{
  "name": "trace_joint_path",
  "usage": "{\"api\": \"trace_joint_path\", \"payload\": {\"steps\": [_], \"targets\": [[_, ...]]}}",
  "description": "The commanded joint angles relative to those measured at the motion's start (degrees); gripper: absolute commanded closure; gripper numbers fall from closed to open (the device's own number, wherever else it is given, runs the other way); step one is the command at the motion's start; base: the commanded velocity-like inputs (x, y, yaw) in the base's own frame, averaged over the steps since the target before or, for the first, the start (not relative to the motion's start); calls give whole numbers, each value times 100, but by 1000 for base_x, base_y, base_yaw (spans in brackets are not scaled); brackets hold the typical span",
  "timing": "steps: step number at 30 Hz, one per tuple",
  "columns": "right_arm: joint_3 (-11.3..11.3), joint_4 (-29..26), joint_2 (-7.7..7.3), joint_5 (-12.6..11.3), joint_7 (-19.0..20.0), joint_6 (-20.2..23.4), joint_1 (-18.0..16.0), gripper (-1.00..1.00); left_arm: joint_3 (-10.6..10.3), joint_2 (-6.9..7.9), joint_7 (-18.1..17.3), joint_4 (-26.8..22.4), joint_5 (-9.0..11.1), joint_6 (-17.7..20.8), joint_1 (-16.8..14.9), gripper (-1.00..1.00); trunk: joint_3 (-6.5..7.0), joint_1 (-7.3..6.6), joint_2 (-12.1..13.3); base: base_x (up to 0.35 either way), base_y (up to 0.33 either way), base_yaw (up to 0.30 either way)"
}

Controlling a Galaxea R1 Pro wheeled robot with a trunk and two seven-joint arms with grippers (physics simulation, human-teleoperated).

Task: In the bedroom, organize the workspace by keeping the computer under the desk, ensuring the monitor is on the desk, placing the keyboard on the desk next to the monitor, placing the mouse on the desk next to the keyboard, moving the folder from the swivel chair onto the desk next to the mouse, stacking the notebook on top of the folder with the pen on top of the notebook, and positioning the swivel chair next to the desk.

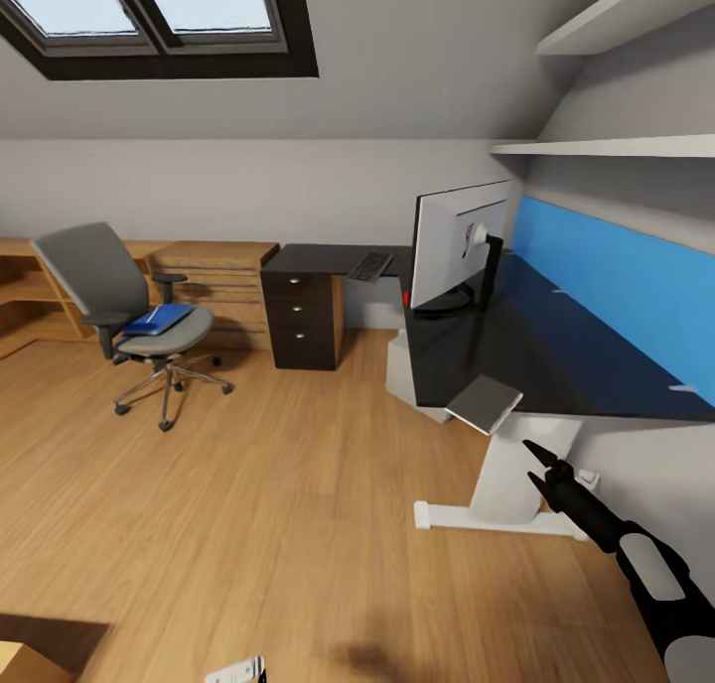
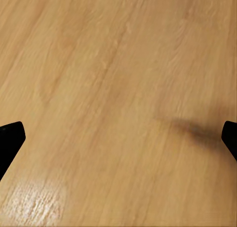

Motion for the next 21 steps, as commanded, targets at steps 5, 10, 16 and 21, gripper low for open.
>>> {"api": "trace_joint_path", "payload": {"steps": [5,10,16,21], "targets": [[-15,4,1,-31,3,45,-4,-100,-15,2,22,3,58,-24,-3,-100,-5,1,-2,85,0,0],[-19,2,1,-30,3,45,-4,-100,-20,2,22,3,58,-27,-3,-100,-5,1,-2,187,0,0],[-23,1,1,-30,3,45,-4,-100,-18,2,20,3,58,-28,-3,-100,-5,1,-2,108,0,0],[-23,5,1,-30,1,45,-4,-100,-20,2,24,3,58,-25,-3,-100,-5,1,-2,177,0,0]]}}
